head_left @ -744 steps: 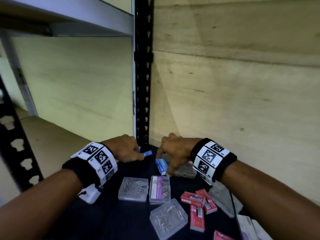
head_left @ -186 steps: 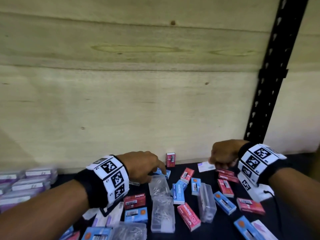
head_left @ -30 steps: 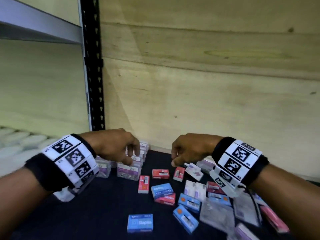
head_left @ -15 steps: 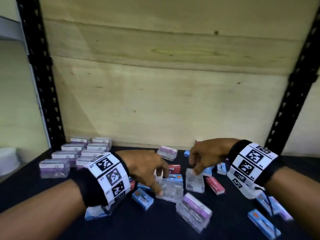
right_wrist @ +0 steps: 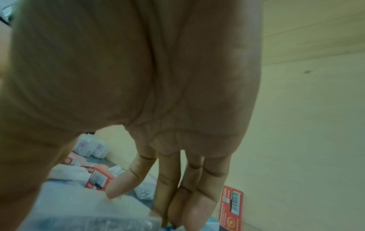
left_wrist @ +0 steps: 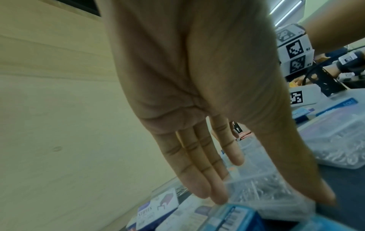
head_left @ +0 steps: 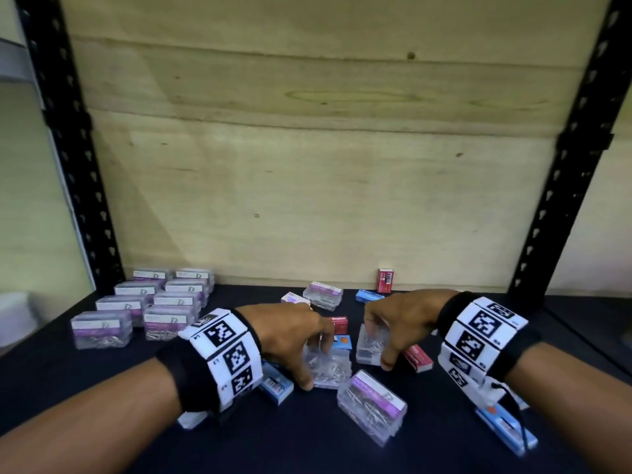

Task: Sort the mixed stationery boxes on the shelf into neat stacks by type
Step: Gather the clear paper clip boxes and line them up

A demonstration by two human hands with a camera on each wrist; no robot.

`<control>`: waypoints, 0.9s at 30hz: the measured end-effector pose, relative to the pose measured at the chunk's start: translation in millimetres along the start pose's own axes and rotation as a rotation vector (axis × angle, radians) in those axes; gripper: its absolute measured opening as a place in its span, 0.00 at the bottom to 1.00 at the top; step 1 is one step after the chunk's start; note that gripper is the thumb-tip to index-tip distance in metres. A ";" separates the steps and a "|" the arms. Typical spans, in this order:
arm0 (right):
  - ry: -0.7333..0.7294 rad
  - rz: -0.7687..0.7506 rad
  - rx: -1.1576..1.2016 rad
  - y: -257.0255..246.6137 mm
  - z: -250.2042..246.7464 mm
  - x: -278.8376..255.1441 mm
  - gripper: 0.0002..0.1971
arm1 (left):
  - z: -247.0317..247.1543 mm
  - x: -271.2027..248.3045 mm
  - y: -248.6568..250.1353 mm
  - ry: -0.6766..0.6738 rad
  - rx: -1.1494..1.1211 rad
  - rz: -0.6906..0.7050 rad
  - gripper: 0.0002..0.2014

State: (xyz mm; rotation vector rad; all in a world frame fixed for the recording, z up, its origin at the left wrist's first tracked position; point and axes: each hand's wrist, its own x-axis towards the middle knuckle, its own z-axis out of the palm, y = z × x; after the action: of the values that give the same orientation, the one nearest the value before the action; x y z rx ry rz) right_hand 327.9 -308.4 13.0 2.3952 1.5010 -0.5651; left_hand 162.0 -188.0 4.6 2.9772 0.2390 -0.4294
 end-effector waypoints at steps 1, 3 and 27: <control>0.001 -0.004 0.014 1.9 -2.6 -1.7 0.26 | -1.0 -2.6 -0.1 -0.013 -0.025 -0.010 0.25; 0.012 -0.008 0.051 6.4 -8.6 -4.2 0.24 | -3.5 -6.7 -1.9 -0.029 -0.064 -0.032 0.24; 0.073 -0.066 -0.006 11.0 -5.0 7.6 0.33 | -5.1 -4.6 -12.8 0.047 -0.096 -0.083 0.23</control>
State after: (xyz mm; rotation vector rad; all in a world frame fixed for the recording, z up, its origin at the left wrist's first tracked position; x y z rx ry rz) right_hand 341.7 -305.0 14.1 2.3935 1.6145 -0.4913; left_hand 156.8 -175.4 9.5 2.8938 0.3782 -0.3469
